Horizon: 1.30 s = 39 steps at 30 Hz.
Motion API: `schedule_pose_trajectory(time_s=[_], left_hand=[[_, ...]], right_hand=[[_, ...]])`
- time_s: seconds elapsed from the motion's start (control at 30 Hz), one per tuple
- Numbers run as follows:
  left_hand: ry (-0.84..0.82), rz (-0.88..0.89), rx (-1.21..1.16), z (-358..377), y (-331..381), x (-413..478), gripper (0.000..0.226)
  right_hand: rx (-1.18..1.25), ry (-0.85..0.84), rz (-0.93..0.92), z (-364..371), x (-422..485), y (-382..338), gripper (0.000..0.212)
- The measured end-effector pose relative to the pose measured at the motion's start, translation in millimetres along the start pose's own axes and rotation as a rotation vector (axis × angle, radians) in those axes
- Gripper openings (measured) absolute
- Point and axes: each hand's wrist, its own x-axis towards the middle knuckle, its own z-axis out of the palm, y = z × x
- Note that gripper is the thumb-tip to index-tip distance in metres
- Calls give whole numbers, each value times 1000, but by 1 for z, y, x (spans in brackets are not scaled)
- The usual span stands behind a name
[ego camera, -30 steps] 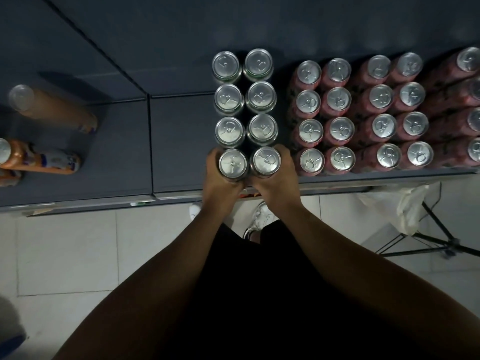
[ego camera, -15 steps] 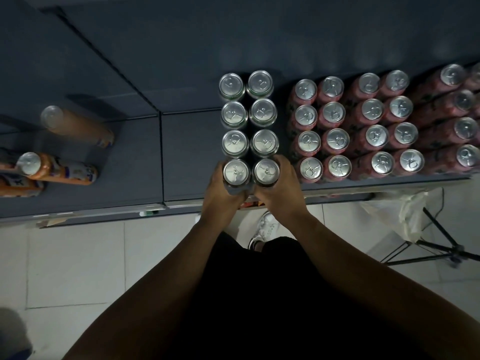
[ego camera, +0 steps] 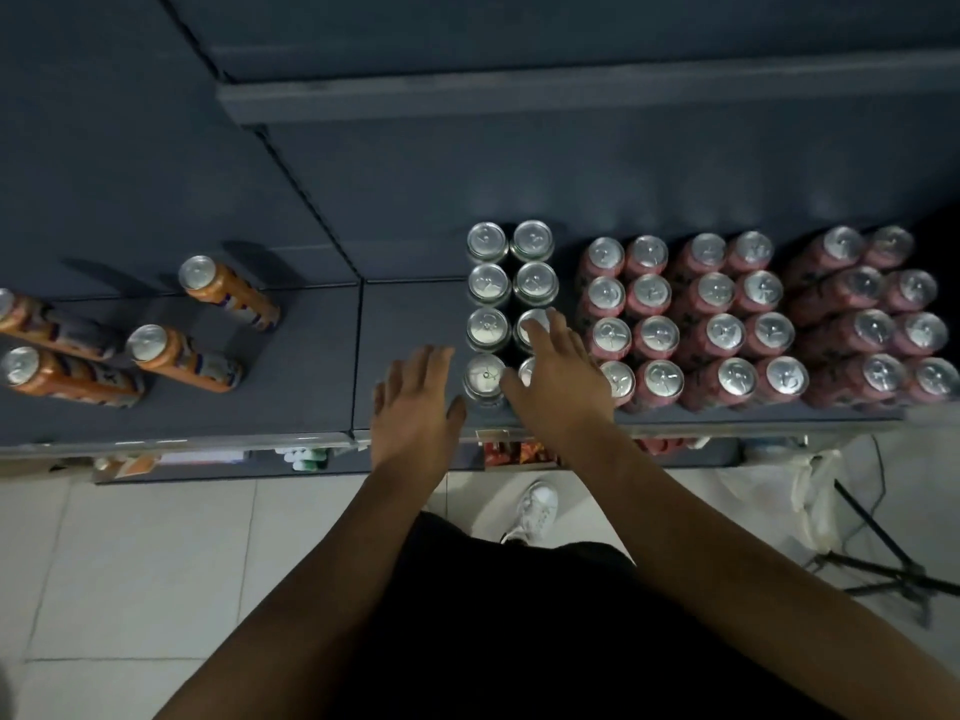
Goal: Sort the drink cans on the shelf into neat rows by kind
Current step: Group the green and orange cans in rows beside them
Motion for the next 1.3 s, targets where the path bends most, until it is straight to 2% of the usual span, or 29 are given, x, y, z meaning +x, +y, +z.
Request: schedule_pose_trajectory(time_s=[0.27, 0.5, 0.9, 1.3], left_hand=[[7, -142, 121, -42, -37, -19, 60], [-25, -246, 162, -75, -122, -54, 61], [28, -438, 147, -124, -284, -128, 62], [25, -573, 159, -135, -354, -100, 62]], right_hand=[[-232, -54, -102, 8, -9, -68, 66], [-322, -94, -180, 54, -22, -162, 69], [-333, -136, -290, 146, -47, -308, 66], [-268, -215, -266, 175, 13, -358, 61]])
